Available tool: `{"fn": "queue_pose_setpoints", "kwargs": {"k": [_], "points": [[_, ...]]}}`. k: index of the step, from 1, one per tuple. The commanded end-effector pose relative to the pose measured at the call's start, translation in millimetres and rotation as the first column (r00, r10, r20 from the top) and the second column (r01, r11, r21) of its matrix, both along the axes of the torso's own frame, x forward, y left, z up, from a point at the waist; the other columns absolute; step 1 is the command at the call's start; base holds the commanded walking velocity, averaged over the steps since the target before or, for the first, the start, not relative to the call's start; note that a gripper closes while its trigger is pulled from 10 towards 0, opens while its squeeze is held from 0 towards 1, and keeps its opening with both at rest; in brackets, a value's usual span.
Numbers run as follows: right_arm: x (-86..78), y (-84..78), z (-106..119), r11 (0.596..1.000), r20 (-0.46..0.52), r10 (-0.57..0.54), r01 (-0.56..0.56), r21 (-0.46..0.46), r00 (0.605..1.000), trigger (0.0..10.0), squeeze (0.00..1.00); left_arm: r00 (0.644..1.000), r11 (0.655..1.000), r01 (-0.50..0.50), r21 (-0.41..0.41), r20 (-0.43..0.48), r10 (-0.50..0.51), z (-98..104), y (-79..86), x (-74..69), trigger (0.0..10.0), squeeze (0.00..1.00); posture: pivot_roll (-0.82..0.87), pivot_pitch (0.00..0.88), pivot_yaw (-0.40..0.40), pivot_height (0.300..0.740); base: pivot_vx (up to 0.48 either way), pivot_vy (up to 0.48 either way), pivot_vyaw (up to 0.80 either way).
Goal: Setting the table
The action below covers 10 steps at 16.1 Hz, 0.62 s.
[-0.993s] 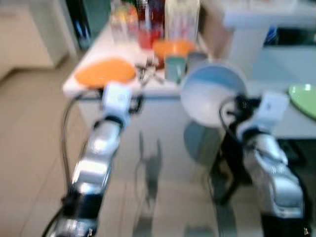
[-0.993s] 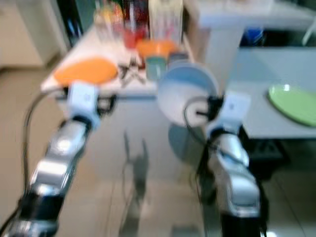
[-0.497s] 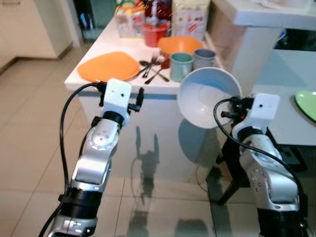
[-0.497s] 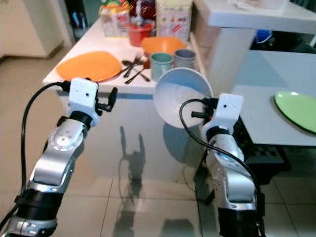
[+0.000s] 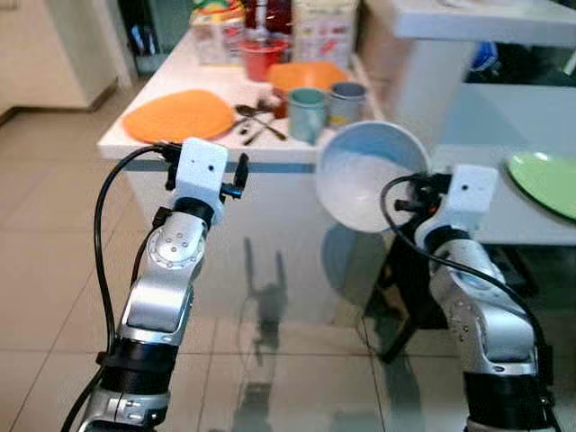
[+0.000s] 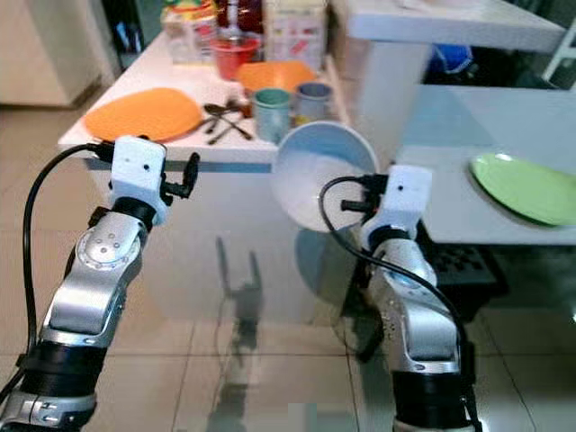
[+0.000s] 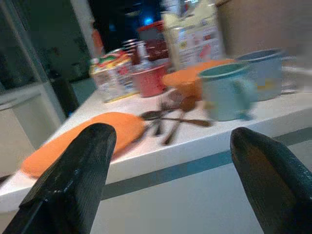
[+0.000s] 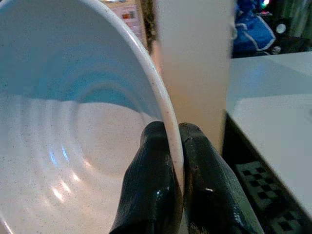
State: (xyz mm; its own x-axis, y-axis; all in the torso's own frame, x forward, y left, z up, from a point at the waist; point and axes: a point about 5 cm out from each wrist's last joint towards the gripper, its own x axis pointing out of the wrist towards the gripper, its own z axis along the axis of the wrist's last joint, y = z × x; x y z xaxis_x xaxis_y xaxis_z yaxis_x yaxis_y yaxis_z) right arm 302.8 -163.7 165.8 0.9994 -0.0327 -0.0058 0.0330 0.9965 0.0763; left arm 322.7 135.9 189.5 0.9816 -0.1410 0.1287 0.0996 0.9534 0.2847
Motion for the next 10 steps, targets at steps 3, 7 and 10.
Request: {"fn": "queue_pose_setpoints", "kwargs": {"k": [3, 7, 10], "points": [[1.9, -8.7, 6, 0.998, 0.015, -0.024, 0.025, -0.055, 1.0, 10.0, 0.0, 1.0, 1.0, 0.024, 0.004, 0.007, -0.024, 2, -7.6, -0.7, 10.0, 0.0, -0.05, 0.0, -0.03, 0.74, 0.0, -0.404, 0.0], [2.4, -15.7, 3, 0.995, -0.009, -0.055, 0.054, -0.085, 0.998, 10.0, 0.0, 1.0, 1.0, 0.019, 0.004, 0.004, -0.019, 1, -7.0, -1.5, 10.0, 0.0, -0.04, 0.0, -0.035, 0.74, 0.0, -0.403, 0.6], [2.3, -22.8, 3, 0.993, -0.005, -0.098, 0.097, -0.069, 0.995, 10.0, 0.0, 1.0, 1.0, 0.02, 0.006, 0.004, -0.02, 0, -7.4, -3.0, 10.0, 0.0, -0.04, 0.0, -0.042, 0.74, 0.0, -0.402, 0.27]]}}
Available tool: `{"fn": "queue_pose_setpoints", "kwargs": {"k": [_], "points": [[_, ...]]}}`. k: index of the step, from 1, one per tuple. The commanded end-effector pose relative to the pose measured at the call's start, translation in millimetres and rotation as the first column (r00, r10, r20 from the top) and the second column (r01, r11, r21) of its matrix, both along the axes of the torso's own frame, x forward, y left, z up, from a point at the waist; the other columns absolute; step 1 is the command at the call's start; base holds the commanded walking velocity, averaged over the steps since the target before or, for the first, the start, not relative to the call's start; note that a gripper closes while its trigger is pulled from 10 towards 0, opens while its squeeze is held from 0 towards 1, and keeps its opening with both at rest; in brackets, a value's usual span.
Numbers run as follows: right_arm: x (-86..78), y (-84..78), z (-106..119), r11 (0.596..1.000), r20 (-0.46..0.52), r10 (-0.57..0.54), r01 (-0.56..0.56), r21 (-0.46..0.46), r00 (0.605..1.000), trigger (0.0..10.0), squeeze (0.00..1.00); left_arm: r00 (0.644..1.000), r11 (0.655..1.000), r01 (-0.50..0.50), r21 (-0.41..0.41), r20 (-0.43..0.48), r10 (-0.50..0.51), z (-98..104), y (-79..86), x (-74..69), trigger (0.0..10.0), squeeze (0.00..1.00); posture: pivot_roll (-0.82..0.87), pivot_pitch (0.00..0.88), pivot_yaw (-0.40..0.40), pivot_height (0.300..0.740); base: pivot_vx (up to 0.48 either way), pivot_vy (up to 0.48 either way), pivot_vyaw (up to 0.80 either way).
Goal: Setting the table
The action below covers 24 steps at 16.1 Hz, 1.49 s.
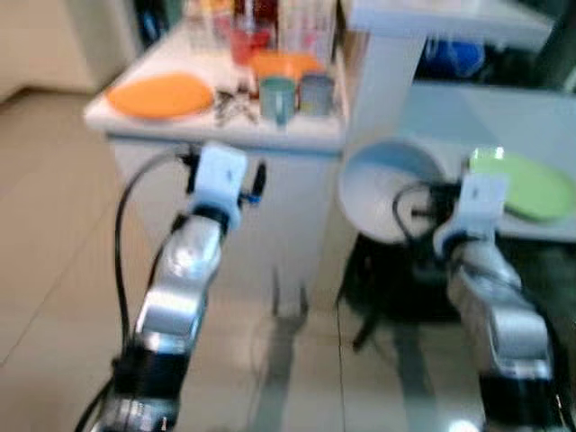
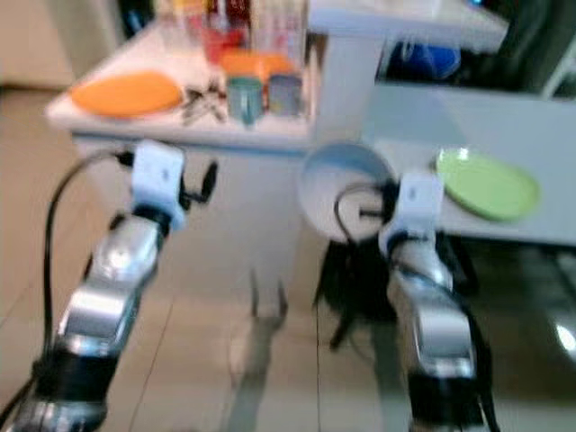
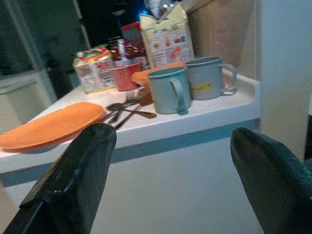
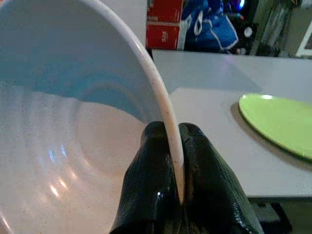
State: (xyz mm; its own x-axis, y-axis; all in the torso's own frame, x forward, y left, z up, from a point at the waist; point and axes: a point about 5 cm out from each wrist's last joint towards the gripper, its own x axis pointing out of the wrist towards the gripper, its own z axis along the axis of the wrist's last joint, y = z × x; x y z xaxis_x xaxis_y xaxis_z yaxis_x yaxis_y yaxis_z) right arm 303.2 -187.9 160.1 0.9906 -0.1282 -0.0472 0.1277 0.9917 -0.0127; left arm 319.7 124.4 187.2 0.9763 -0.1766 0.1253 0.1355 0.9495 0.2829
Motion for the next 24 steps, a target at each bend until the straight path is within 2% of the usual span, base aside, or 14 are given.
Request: {"fn": "queue_pose_setpoints", "kwargs": {"k": [1, 3, 4, 7, 11, 16, 20, 22, 24], "points": [[2.3, -0.2, 9, 1.0, 0.037, -0.015, 0.015, 0.02, 0.999, 10.0, 0.0, 1.0, 1.0, -0.017, 0.007, 0.008, 0.017, 2, 4.3, 0.0, 10.0, 0.0, -0.04, 0.0, -0.042, 0.74, 0.0, -0.401, 0.0], [5.7, 0.5, 6, 0.998, 0.02, -0.021, 0.023, -0.06, 1.0, 10.0, 0.0, 1.0, 1.0, -0.023, 0.007, 0.013, 0.023, 4, 6.0, 0.6, 10.0, 0.0, -0.03, 0.0, -0.046, 0.74, 0.0, -0.401, 0.0], [6.9, 1.7, 6, 0.998, 0.018, -0.013, 0.014, -0.056, 1.0, 10.0, 0.0, 1.0, 1.0, -0.022, 0.012, 0.015, 0.022, 4, 5.7, 1.1, 10.0, 0.0, -0.03, 0.0, -0.048, 0.74, 0.0, -0.405, 0.0], [5.8, 7.8, 3, 1.0, 0.015, 0.015, -0.015, 0.012, 1.0, 10.0, 0.0, 0.999, 0.999, -0.022, 0.029, 0.025, 0.021, 8, 8.1, 1.6, 10.0, 0.0, -0.02, 0.0, -0.051, 0.74, 0.0, -0.402, 0.0], [5.6, 13.3, -1, 0.999, 0.003, 0.033, -0.033, 0.031, 0.999, 10.0, 0.0, 0.999, 0.999, -0.028, 0.027, 0.024, 0.027, 7, 10.5, 1.7, 10.0, 0.0, -0.01, 0.0, -0.056, 0.74, 0.0, -0.402, 0.0], [5.1, 6.2, -4, 0.997, -0.013, -0.025, 0.026, 0.068, 1.0, 10.0, 0.0, 0.999, 0.999, -0.038, 0.016, 0.013, 0.038, 6, 14.9, 4.6, 10.0, 0.0, -0.02, 0.0, -0.04, 0.74, 0.0, -0.404, 0.0], [0.2, -0.3, -8, 0.99, -0.017, -0.081, 0.082, 0.113, 0.997, 10.0, 0.0, 1.0, 0.999, -0.019, 0.041, -0.007, 0.02, 2, 14.0, 3.7, 10.0, 0.0, 0.0, 0.0, -0.026, 0.74, 0.0, -0.403, 0.0], [-0.1, -0.4, -10, 0.988, -0.02, -0.089, 0.091, 0.127, 0.996, 10.0, 0.0, 1.0, 0.999, -0.015, 0.051, -0.011, 0.016, 0, 13.8, 3.2, 10.0, 0.0, 0.01, 0.0, -0.027, 0.74, 0.0, -0.405, 0.0], [-2.7, 6.8, -12, 0.99, -0.019, -0.055, 0.057, 0.13, 0.998, 10.0, 0.0, 1.0, 0.998, -0.022, 0.055, -0.015, 0.023, -1, 18.1, 1.9, 10.0, 0.0, 0.01, 0.0, -0.033, 0.74, 0.0, -0.401, 0.0]]}}
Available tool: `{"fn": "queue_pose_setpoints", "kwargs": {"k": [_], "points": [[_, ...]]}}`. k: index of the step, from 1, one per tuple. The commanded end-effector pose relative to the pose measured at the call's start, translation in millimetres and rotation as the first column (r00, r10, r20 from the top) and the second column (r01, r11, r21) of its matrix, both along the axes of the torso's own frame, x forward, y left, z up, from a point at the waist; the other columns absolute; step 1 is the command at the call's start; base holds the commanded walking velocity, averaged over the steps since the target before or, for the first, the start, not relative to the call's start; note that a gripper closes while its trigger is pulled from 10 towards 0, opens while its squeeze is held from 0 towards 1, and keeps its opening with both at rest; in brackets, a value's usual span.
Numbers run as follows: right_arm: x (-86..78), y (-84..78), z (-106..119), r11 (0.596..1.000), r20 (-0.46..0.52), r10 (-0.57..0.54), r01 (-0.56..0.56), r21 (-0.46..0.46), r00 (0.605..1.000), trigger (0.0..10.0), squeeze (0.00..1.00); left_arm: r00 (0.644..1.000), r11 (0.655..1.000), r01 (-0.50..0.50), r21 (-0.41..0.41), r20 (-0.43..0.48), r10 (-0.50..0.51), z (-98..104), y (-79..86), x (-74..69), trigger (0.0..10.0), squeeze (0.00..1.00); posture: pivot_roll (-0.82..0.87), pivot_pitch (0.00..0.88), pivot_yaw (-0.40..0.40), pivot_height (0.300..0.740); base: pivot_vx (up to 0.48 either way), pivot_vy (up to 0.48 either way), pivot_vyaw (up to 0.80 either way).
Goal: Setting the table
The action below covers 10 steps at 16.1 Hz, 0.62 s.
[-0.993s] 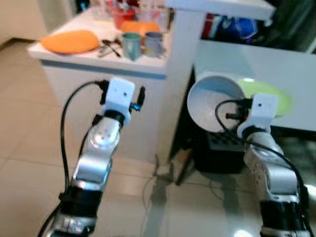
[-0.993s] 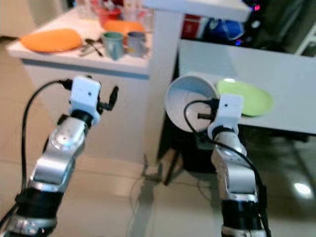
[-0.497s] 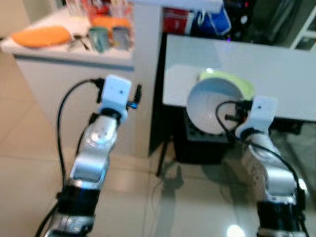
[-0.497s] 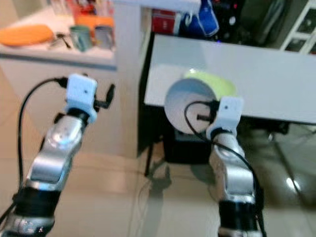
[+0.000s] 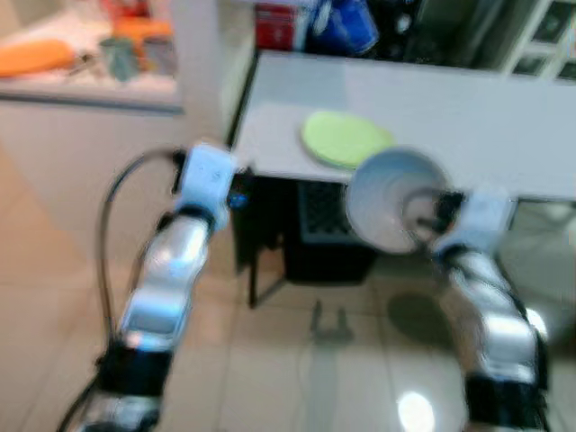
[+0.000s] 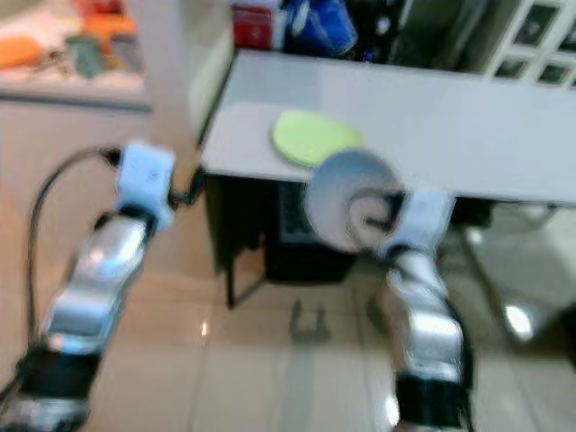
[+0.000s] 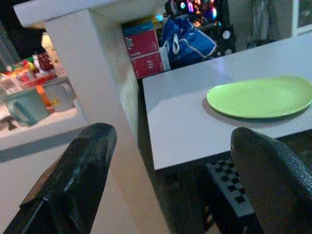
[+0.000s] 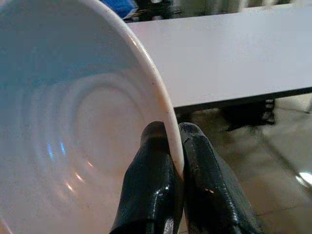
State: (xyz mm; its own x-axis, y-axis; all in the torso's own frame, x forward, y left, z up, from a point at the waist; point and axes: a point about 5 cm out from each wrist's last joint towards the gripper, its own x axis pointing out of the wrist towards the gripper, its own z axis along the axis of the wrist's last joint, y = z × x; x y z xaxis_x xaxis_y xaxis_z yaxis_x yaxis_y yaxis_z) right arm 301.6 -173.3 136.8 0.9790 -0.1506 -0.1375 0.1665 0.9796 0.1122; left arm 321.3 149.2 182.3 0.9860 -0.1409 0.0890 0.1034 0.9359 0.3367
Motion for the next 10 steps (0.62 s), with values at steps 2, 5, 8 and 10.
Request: {"fn": "queue_pose_setpoints", "kwargs": {"k": [2, 5, 8, 10], "points": [[-3.9, -6.7, 8, 1.0, 0.048, -0.024, 0.025, -0.007, 0.999, 10.0, 0.0, 1.0, 1.0, 0.015, -0.003, 0.01, -0.015, 3, -4.6, -0.2, 10.0, 0.0, 0.02, 0.0, -0.039, 0.74, 0.0, -0.403, 0.0], [-2.9, -6.6, 9, 1.0, 0.049, -0.025, 0.025, -0.005, 0.998, 10.0, 0.0, 1.0, 1.0, 0.01, -0.004, 0.026, -0.01, 9, -1.8, 1.2, 10.0, 0.0, 0.03, 0.0, -0.043, 0.74, 0.0, -0.402, 0.0], [1.4, -6.8, 13, 1.0, 0.062, -0.024, 0.024, 0.0, 0.998, 10.0, 0.0, 0.999, 1.0, -0.001, -0.006, 0.032, 0.001, 11, 1.1, 1.2, 10.0, 0.0, 0.05, 0.0, -0.043, 0.74, 0.0, -0.401, 0.0], [2.1, -8.0, 13, 0.999, 0.063, -0.037, 0.036, 0.017, 0.997, 10.0, 0.0, 0.999, 1.0, 0.001, -0.027, 0.034, 0.0, 15, -2.3, 1.7, 10.0, 0.0, 0.05, 0.0, -0.037, 0.74, 0.0, 0.0, 0.0]]}}
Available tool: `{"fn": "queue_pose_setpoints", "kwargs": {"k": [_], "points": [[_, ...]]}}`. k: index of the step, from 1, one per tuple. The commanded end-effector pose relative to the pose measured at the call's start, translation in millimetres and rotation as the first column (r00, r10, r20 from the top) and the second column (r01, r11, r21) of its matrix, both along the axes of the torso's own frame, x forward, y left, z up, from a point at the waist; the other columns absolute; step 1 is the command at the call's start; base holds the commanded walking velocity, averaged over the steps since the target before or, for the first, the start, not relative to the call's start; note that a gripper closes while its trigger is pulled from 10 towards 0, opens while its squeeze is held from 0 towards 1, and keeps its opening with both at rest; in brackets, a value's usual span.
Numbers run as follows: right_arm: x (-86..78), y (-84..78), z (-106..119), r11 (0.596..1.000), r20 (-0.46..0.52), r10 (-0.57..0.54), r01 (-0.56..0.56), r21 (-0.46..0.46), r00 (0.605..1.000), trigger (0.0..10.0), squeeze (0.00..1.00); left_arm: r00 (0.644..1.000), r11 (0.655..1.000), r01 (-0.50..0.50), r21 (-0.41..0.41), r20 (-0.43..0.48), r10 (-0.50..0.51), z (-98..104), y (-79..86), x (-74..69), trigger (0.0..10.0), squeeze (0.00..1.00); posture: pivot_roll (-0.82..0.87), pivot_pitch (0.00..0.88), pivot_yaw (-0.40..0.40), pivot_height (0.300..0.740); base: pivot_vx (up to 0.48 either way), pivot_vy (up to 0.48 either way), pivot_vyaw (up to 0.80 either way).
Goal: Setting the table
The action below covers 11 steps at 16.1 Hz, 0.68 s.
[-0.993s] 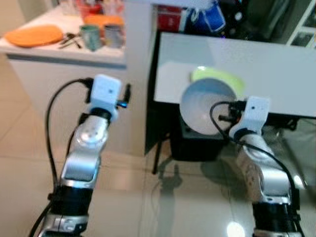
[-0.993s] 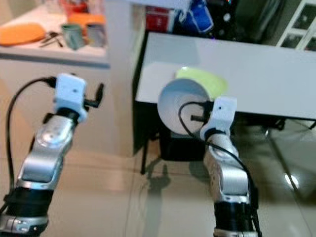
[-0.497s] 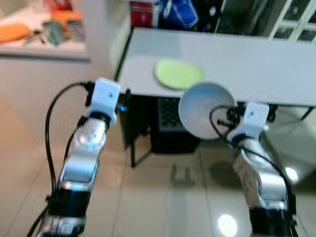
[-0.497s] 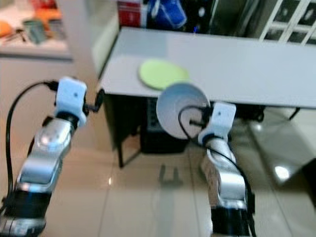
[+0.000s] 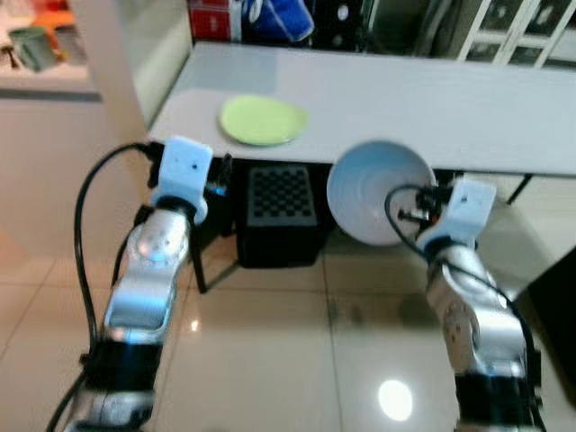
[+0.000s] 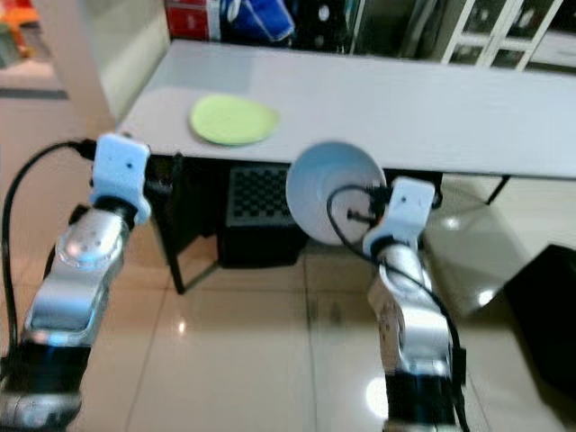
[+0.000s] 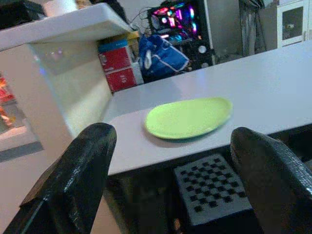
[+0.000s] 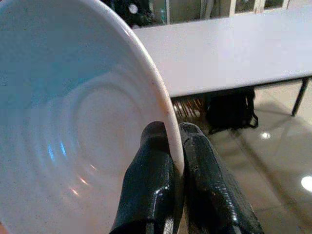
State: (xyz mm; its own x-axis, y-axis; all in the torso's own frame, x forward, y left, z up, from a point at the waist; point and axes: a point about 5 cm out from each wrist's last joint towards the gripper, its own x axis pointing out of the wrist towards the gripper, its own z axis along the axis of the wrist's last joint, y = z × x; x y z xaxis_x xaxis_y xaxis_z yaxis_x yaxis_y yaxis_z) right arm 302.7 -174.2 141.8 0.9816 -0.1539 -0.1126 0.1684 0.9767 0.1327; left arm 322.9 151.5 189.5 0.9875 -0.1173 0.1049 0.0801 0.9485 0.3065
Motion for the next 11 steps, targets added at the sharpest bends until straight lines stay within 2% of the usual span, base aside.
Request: {"fn": "queue_pose_setpoints", "kwargs": {"k": [1, 6, 8, 11], "points": [[1.3, -7.7, 9, 0.999, 0.04, -0.04, 0.04, 0.011, 0.998, 10.0, 0.0, 0.999, 1.0, 0.029, 0.001, 0.026, -0.029, 10, -7.3, 0.6, 10.0, 0.0, 0.05, 0.0, -0.034, 0.74, 0.0, 0.0, 0.0], [0.4, -11.2, 13, 0.998, 0.047, -0.053, 0.051, 0.025, 0.997, 10.0, 0.0, 0.995, 0.998, 0.056, -0.022, 0.085, -0.054, 22, -12.2, 1.2, 10.0, 0.0, 0.02, 0.0, -0.045, 0.74, 0.0, 0.0, 0.0], [0.9, -13.0, 17, 0.999, 0.056, -0.046, 0.045, 0.025, 0.997, 10.0, 0.0, 0.996, 0.998, 0.049, -0.035, 0.071, -0.047, 20, -13.4, 1.8, 10.0, 0.0, 0.02, 0.0, -0.043, 0.74, 0.0, 0.0, 0.0], [5.5, -14.4, 21, 0.998, 0.069, -0.056, 0.053, 0.041, 0.996, 10.0, 0.0, 0.993, 0.996, 0.091, -0.014, 0.079, -0.089, 24, -18.1, 0.3, 10.0, 0.0, 0.04, 0.0, -0.049, 0.74, 0.0, 0.0, 0.0]]}}
